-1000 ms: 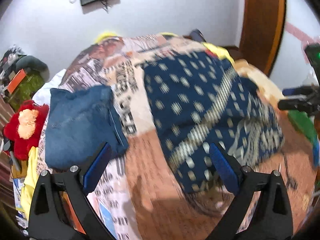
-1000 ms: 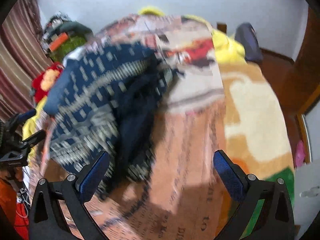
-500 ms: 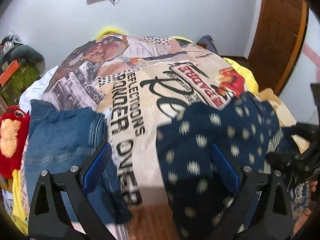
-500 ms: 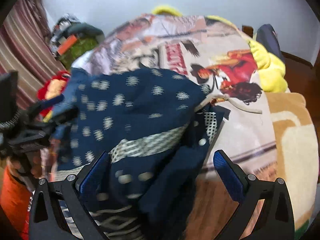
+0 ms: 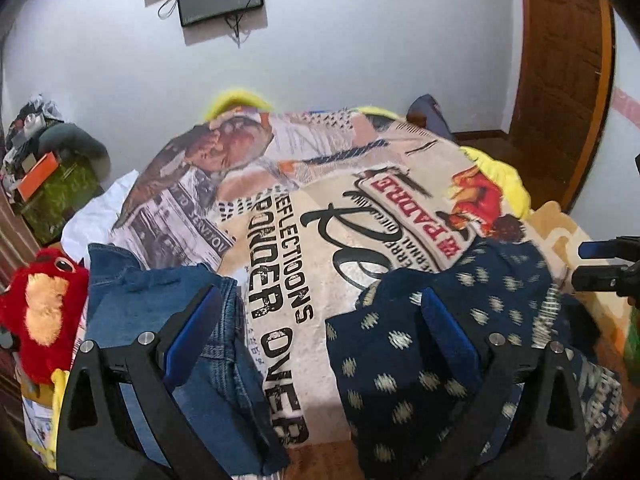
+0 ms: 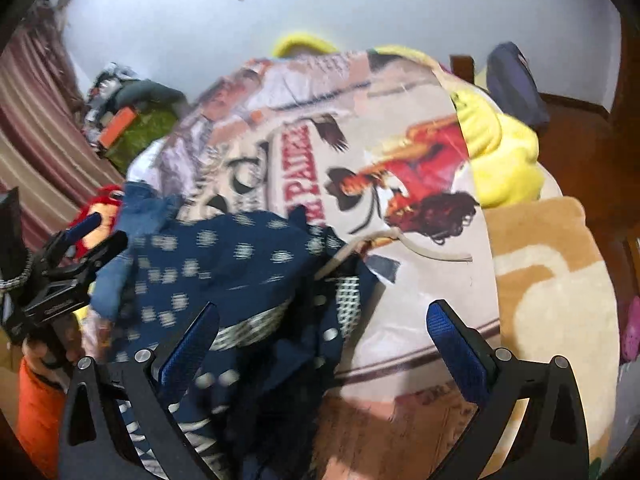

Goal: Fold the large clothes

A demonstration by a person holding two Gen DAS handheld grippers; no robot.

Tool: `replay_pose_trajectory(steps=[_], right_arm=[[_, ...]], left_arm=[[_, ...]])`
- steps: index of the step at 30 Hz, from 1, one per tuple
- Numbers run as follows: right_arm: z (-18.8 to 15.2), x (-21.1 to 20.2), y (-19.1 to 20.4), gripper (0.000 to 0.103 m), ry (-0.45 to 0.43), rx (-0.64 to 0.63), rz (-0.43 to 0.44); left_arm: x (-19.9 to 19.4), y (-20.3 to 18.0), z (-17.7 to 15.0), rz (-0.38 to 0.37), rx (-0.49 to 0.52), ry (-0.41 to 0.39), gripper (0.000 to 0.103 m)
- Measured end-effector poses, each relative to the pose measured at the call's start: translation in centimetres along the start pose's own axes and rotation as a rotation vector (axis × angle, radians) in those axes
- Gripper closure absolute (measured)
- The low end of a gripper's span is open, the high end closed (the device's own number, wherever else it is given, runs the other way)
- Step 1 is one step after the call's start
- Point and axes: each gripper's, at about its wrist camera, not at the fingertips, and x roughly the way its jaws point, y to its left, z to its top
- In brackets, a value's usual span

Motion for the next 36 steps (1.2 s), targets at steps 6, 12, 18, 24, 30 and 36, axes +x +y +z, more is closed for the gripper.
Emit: replay_pose_trajectory(steps=[6,12,18,24,30,36], right_arm=[[-2.0,-3.2,1.8,0.000,-0.023,-0.053,0.079],[-5.6,0.0,1.2,0.000,0.105,0.005,0.156],[-6.6,5.0,-0.6,0.000,0.228,0.138,0.291],[-4.6,7.3,-0.1,0.000,0.213,0.143,0.326],[-3.7,7.6,1.5,0.036,0.214,0.139,0.331],[-2.8,4.5,3.2,0.066,0.169,0.143,0.358]], left_arm=[[-1.7,0.9,-2.2,-0.185,-0.079,0.099,0.002],[1.8,1.6,-7.2,-0.403,-0.248,0.318,0.002],[5.3,1.3,-8.6,-0.561,-0.390,0.396,0.002],[7.0,-0.9,-7.0,-0.572,-0.350,0.375,0.006],[6.2,-1.1,-5.9,-0.551,-0.331,0.343,0.034],[1.8,0.0,-4.2,-0.575,-0.302,0.252,0.055]])
